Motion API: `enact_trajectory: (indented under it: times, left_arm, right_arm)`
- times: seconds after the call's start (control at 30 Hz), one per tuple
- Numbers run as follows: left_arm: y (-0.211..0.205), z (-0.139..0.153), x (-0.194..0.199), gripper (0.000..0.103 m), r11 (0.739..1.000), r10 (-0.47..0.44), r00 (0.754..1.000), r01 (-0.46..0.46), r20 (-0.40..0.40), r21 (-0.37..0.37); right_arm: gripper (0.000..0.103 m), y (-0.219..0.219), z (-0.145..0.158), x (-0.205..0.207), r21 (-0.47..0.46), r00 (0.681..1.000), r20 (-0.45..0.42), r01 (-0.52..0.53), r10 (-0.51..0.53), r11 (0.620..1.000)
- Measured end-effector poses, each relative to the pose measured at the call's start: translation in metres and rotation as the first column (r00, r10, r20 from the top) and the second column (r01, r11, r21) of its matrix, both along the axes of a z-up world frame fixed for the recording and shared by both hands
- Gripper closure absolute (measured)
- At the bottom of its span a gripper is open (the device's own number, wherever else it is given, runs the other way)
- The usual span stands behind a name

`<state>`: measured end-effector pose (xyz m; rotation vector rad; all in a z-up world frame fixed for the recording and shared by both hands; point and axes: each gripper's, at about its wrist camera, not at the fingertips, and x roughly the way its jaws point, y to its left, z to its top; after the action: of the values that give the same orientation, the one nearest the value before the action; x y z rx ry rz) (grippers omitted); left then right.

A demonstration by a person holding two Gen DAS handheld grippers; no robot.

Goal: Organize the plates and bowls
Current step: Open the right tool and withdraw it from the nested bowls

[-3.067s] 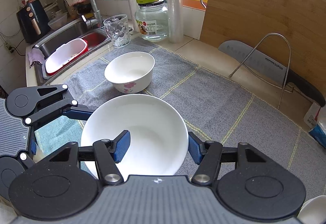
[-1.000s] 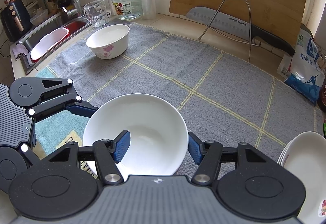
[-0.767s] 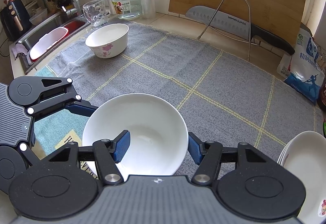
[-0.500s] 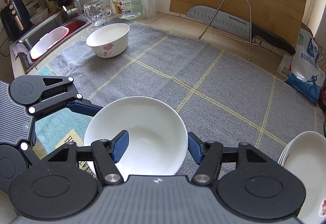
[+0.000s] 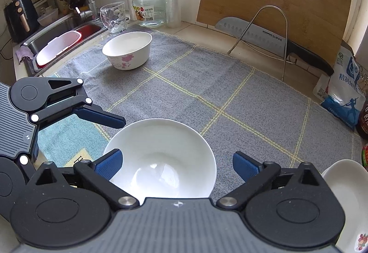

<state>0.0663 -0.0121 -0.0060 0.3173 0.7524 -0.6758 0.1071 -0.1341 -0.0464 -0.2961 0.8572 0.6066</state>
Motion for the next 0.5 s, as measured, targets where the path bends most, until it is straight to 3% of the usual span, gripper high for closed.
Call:
enact_trajectory:
  times: [0.5]
  left_arm:
    - [0.024,0.008,-0.004,0.008,0.999,0.047,0.999,-0.047,-0.004,-0.015]
  right_arm:
    - [0.0,-0.007,0.002,-0.023,0.001,0.996,0.052,0.077,-0.077,0.997]
